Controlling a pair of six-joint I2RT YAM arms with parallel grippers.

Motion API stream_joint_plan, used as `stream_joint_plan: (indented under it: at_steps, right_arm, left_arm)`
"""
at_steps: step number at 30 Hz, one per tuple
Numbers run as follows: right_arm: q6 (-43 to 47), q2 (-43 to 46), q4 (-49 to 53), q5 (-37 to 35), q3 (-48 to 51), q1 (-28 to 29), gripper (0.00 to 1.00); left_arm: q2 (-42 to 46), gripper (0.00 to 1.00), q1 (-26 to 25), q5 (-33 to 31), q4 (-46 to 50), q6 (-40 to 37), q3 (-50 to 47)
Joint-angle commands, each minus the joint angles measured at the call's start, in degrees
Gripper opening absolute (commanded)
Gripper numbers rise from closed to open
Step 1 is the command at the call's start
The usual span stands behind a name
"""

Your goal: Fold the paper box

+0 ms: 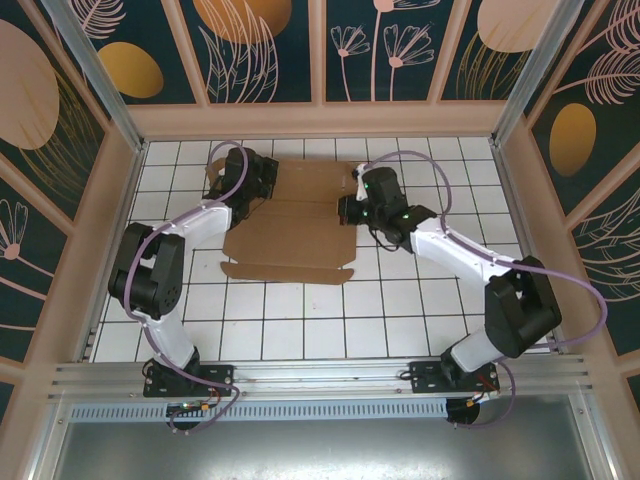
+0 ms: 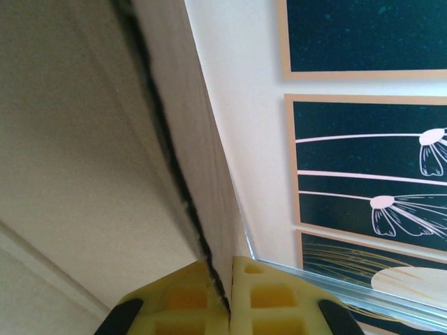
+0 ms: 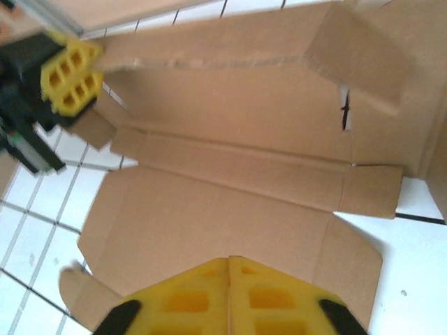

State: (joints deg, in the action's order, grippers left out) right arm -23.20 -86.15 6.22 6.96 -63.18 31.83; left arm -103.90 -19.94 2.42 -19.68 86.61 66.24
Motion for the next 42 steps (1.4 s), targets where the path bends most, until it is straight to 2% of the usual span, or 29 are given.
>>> stream_joint_plan:
  at_steps: [1,5,8,12,17,25,30,34,38,42]
  right_arm:
    - [-0.97,-1.41,2.2,0.02,-5.72,-2.06,0.29]
    - [-4.66,-6.52,4.66,3.6,-13.24,-4.21,0.55]
    - [-8.11,-11.3,7.57,5.25,-19.24,-5.17,0.6]
    - [-13.65,-16.78,12.85,3.42,-25.26,-5.38,0.58]
    - [-18.3,-18.89,11.24,4.68,-24.47,-6.55,0.58]
    - [-22.83,-21.23,2.6,11.71,-21.98,-7.83,0.58]
    - [-27.05,-22.84,-3.51,16.5,-20.29,-8.19,0.57]
    - [-29.1,-24.19,-7.84,19.9,-19.83,-8.27,0.5]
    - [-30.42,-24.37,-11.04,21.12,-18.51,-8.75,0.37]
    - [-30.0,-24.43,-11.65,20.74,-17.72,-9.56,0.29]
  left_arm:
    - [-1.01,0.0,-0.18,-2.24,-1.63,-2.77,-2.43]
    - [-0.77,0.0,-0.18,-2.01,-5.66,-3.7,-4.39]
    - [-1.34,0.0,-0.18,-1.13,-7.13,-3.56,-4.87]
    - [-1.08,0.0,-0.18,-1.22,-9.93,-3.38,-6.59]
    - [-0.95,0.0,-0.19,-1.41,-12.67,-3.77,-8.32]
    - [-3.32,0.0,-0.27,0.72,-21.87,-1.17,-10.19]
    - [-4.2,0.0,-0.42,0.18,-23.63,0.87,-12.86]
    - [-4.1,0.0,-0.45,-0.19,-23.21,1.28,-13.4]
    - [-3.85,0.0,-0.46,-0.13,-22.21,1.38,-12.78]
    - [-3.92,0.0,-0.45,-0.34,-20.9,1.44,-11.94]
